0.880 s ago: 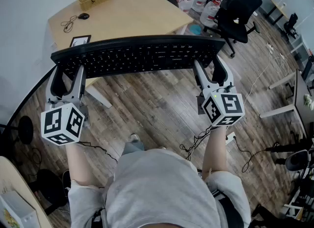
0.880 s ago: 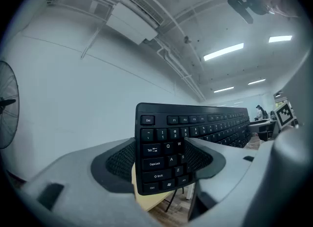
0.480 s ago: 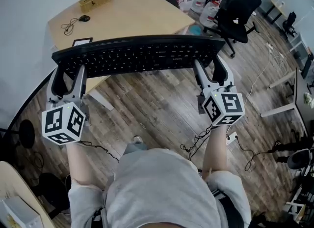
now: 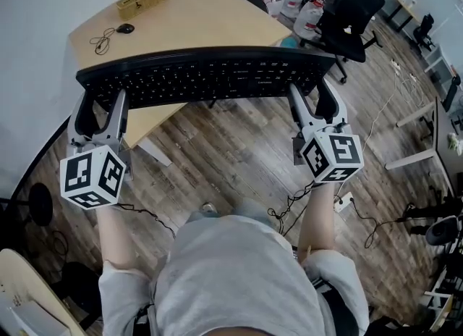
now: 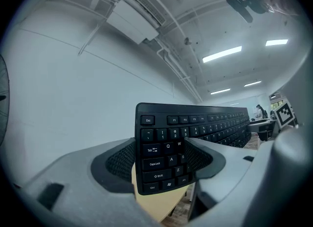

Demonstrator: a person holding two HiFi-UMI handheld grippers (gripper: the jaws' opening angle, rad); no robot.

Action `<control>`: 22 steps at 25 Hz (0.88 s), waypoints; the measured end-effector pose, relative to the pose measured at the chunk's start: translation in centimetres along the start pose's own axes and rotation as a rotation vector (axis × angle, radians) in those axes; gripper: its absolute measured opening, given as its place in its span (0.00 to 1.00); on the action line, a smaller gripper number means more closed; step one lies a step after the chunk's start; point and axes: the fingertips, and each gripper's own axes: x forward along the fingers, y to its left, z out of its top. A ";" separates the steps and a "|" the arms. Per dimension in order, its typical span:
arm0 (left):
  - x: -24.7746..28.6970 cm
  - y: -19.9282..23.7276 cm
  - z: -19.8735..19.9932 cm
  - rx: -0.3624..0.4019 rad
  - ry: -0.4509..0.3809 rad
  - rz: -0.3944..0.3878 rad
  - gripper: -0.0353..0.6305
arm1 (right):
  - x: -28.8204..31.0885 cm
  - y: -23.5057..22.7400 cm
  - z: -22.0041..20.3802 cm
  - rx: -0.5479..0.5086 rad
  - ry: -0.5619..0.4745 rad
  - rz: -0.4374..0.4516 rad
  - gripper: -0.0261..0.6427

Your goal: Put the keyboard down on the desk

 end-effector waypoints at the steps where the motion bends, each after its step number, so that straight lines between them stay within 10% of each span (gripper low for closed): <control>1: 0.8 1.3 -0.3 -0.006 0.002 -0.005 0.49 | 1.1 0.8 -0.1 -0.005 0.004 -0.004 0.43; 9: 6.9 6.4 -1.9 -0.023 0.015 -0.034 0.49 | 7.9 2.8 -1.0 -0.008 0.033 -0.031 0.43; 22: 26.5 5.0 1.4 -0.015 0.052 0.000 0.49 | 25.5 -8.5 0.7 0.018 0.056 0.002 0.43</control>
